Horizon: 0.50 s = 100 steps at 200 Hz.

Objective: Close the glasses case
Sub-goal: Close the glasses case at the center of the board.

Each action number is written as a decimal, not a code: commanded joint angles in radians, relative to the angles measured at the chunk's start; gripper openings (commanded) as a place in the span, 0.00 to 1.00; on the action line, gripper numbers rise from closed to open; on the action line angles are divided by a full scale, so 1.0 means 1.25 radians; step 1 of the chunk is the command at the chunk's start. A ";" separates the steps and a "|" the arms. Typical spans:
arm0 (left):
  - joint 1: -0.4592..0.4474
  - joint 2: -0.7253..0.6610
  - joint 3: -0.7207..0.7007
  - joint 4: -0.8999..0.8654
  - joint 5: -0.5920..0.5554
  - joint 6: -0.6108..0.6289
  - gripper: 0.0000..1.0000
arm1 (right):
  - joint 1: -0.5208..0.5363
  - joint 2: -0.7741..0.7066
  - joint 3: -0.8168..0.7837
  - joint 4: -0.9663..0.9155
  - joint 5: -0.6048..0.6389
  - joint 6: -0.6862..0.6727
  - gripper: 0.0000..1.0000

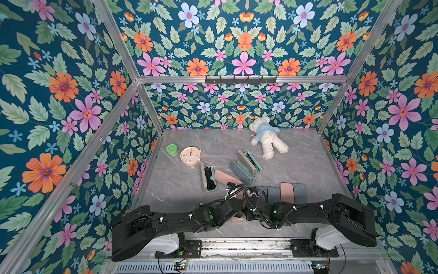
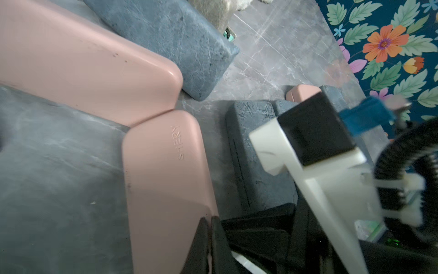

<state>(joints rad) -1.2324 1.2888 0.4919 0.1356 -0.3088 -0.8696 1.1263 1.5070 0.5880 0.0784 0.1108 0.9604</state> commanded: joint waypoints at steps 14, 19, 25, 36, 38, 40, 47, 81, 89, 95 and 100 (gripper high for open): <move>-0.002 0.059 -0.017 0.042 0.040 -0.026 0.08 | -0.003 0.005 0.006 0.007 0.000 -0.007 0.20; -0.002 0.061 -0.017 0.045 0.041 -0.027 0.08 | -0.004 0.004 0.008 0.005 0.000 -0.009 0.20; -0.003 0.060 -0.018 0.046 0.039 -0.027 0.09 | -0.004 0.002 0.009 0.000 -0.001 -0.010 0.20; -0.002 0.042 -0.022 0.044 0.031 -0.026 0.12 | -0.005 -0.004 0.011 -0.008 0.001 -0.013 0.20; -0.002 0.037 -0.023 0.043 0.029 -0.026 0.13 | -0.006 -0.007 0.011 -0.009 0.001 -0.013 0.20; -0.002 0.032 -0.024 0.042 0.027 -0.027 0.14 | -0.006 -0.008 0.011 -0.011 0.001 -0.013 0.20; -0.002 0.011 -0.027 0.036 0.019 -0.027 0.18 | -0.006 -0.015 0.011 -0.017 0.003 -0.016 0.20; -0.003 -0.094 -0.021 -0.040 -0.022 -0.021 0.62 | -0.011 -0.041 0.014 -0.046 0.008 -0.026 0.21; -0.003 -0.109 -0.015 -0.063 -0.034 -0.020 0.71 | -0.013 -0.043 0.014 -0.048 0.008 -0.027 0.21; -0.002 -0.115 -0.011 -0.084 -0.044 -0.020 0.78 | -0.013 -0.043 0.014 -0.049 0.008 -0.028 0.21; -0.001 -0.120 -0.007 -0.099 -0.051 -0.023 0.83 | -0.013 -0.043 0.016 -0.050 0.007 -0.029 0.22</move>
<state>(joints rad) -1.2373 1.1698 0.4656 0.1219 -0.3084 -0.8917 1.1118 1.4601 0.6010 0.0406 0.1074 0.9363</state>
